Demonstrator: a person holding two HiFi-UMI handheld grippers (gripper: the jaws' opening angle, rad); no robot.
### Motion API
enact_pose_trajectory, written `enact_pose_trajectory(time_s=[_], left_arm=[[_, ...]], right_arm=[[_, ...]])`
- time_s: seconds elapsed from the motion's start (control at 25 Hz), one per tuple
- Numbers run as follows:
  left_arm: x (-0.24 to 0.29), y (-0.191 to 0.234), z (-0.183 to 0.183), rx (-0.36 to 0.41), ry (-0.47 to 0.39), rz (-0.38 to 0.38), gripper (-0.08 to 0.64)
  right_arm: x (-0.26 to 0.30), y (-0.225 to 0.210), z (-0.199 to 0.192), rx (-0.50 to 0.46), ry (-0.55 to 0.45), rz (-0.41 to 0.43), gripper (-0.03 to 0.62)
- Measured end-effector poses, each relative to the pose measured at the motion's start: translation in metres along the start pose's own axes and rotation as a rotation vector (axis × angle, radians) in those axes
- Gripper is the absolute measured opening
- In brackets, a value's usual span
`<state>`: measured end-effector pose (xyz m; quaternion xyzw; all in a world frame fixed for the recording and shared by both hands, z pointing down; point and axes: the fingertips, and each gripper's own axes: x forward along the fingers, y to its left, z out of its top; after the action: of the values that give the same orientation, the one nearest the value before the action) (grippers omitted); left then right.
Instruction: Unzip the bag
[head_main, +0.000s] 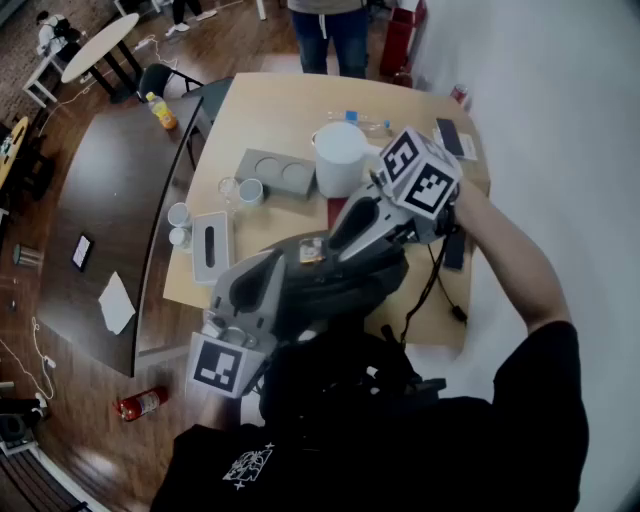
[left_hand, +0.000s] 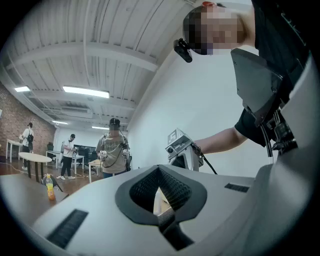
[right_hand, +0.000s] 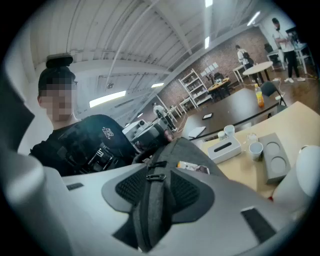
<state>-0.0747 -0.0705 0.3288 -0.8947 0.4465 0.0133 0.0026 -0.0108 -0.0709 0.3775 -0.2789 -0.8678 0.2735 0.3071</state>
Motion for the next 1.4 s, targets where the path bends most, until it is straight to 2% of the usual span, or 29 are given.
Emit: enact_pose_trajectory(time_s=[0.24,0.56,0.72,0.84,1.08,1.4], left_arm=[[0.001,0.001,0.001,0.001,-0.005,-0.013,-0.003],[0.001,0.002,0.0,-0.005,-0.007,-0.014,-0.003],[0.001,0.002,0.001,-0.006,-0.008,-0.015,-0.003],[0.001,0.003,0.001,-0.009,-0.008,-0.016,-0.003],[0.001,0.003,0.0,-0.011,-0.009,-0.017,-0.003],[0.002,0.002,-0.001,-0.005,-0.007,-0.019,-0.003]], right_arm=[[0.007,-0.008,-0.004,0.051,0.071,0.052,0.178],[0.008,0.002,-0.008,0.019,0.1,0.089,0.175],[0.006,0.004,-0.006,-0.022,0.106,0.075,0.131],[0.001,0.006,0.0,-0.022,0.082,0.079,0.123],[-0.002,0.012,-0.001,-0.026,0.108,0.079,0.086],[-0.003,0.023,-0.004,0.048,0.108,0.136,0.101]])
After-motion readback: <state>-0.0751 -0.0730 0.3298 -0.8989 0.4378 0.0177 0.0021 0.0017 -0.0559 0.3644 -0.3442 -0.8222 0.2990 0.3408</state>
